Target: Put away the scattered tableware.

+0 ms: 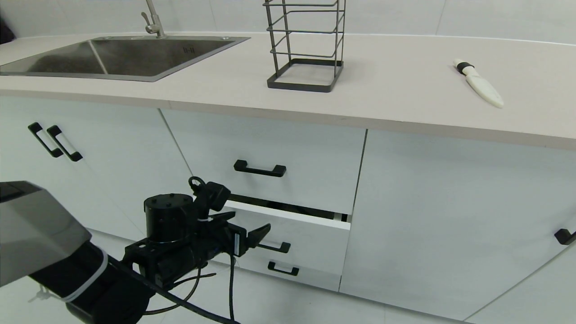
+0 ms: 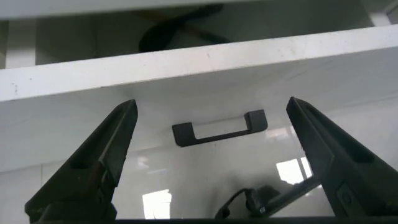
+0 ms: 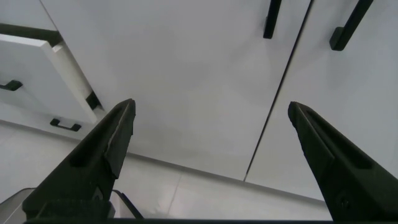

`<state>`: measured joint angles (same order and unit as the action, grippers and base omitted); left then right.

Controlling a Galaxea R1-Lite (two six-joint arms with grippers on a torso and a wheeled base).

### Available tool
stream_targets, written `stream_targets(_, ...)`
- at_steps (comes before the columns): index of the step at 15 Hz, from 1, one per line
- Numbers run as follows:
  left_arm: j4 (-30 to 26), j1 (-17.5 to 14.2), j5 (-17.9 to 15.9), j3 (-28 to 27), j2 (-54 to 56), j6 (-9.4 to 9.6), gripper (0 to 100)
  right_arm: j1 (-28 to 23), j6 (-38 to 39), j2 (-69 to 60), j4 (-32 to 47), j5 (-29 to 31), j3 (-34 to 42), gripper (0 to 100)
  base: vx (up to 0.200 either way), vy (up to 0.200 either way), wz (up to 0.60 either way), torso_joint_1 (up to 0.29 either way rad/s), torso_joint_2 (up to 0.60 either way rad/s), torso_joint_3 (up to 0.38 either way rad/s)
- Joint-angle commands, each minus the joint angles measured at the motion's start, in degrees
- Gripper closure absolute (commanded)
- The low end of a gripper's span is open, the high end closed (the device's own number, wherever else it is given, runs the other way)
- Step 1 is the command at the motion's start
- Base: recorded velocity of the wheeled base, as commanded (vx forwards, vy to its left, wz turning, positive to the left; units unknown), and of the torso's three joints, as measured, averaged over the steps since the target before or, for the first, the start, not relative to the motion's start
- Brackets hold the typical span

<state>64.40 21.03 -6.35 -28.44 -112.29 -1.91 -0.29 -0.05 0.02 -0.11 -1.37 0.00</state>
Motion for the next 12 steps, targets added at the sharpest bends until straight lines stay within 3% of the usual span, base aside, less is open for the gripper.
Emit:
stream_targets(1, 1.1, -1.0, -1.1, -3.0, -2.9, 0.07, 0, 0.0, 0.0, 0.0, -0.1, 0.0, 0.0, 0, 0.000, 0.000, 0.00, 0.000, 0.00, 0.000)
stream_targets(5, 5.5, -3.4, -3.3, -4.7, -5.9, 0.33, 0, 0.0, 0.0, 0.0, -0.1, 0.0, 0.0, 0, 0.000, 0.000, 0.00, 0.000, 0.00, 0.000)
stream_targets(8, 5.9, -2.8, -3.2, -0.7, -2.4, 0.42, 0, 0.0, 0.0, 0.0, -0.1, 0.0, 0.0, 0, 0.000, 0.000, 0.00, 0.000, 0.00, 0.000)
stream_targets(12, 5.9, -0.9, -3.2, 15.0, 19.3, 0.24, 0, 0.0, -0.1, 0.0, 0.0, -0.2, 0.0, 0, 0.000, 0.000, 0.00, 0.000, 0.00, 0.000)
